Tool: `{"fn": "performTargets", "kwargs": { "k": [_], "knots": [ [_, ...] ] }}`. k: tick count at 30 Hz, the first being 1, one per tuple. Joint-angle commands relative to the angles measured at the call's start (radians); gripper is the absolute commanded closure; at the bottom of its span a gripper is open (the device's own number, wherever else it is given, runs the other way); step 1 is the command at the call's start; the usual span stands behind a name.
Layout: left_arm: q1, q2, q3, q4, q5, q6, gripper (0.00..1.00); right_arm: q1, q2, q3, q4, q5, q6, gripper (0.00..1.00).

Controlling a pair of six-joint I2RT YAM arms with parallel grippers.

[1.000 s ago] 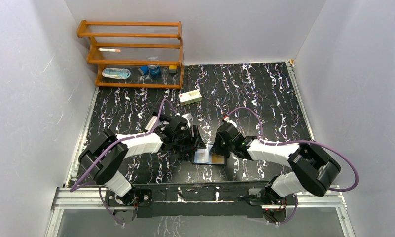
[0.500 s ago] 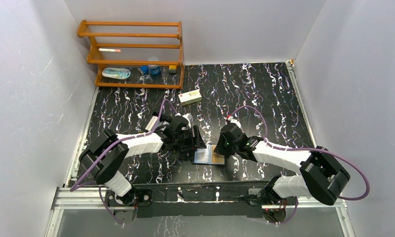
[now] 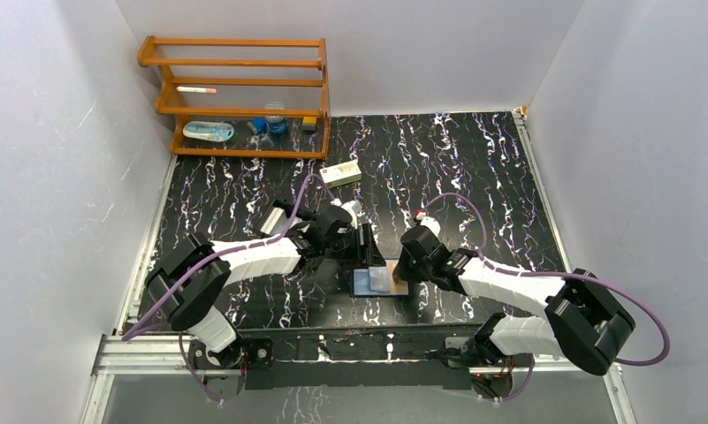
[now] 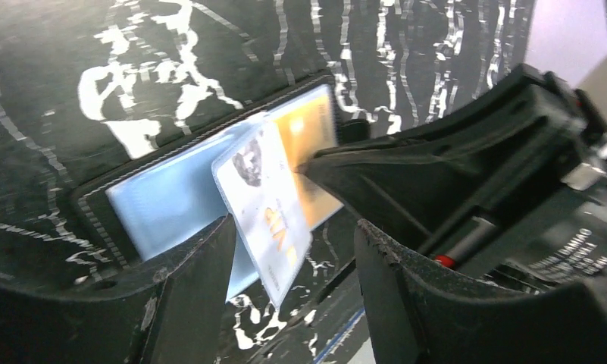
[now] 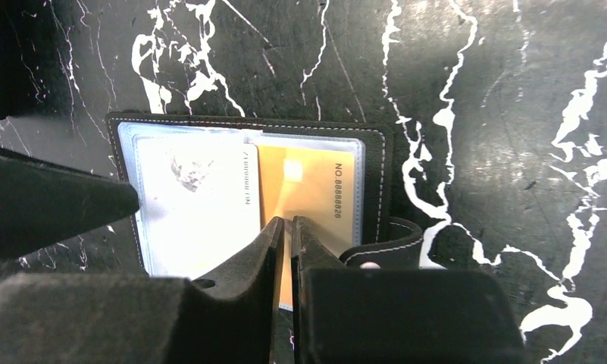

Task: Put the credit cards into the card holder
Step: Turn over the card slot in the card holder.

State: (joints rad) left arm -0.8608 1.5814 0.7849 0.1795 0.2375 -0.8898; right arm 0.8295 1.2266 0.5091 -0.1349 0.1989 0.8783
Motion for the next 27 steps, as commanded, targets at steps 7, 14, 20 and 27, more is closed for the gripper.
{"fn": "performTargets", "kwargs": {
  "k": [7,14,20,27],
  "knots": [
    [-0.064,0.068,0.103,0.066,0.041,-0.012,0.43,-0.041,-0.165,0.008,-0.118,0.153,-0.010,0.83],
    [-0.092,0.134,0.168,0.082,0.060,0.010,0.43,-0.081,-0.307,0.028,-0.207,0.225,-0.010,0.82],
    [-0.102,0.156,0.219,0.076,0.059,0.018,0.43,-0.084,-0.318,-0.013,-0.180,0.121,0.034,0.83],
    [-0.118,0.171,0.226,0.102,0.064,0.005,0.43,-0.089,-0.278,-0.079,-0.170,0.105,0.107,0.86]
  ]
}}
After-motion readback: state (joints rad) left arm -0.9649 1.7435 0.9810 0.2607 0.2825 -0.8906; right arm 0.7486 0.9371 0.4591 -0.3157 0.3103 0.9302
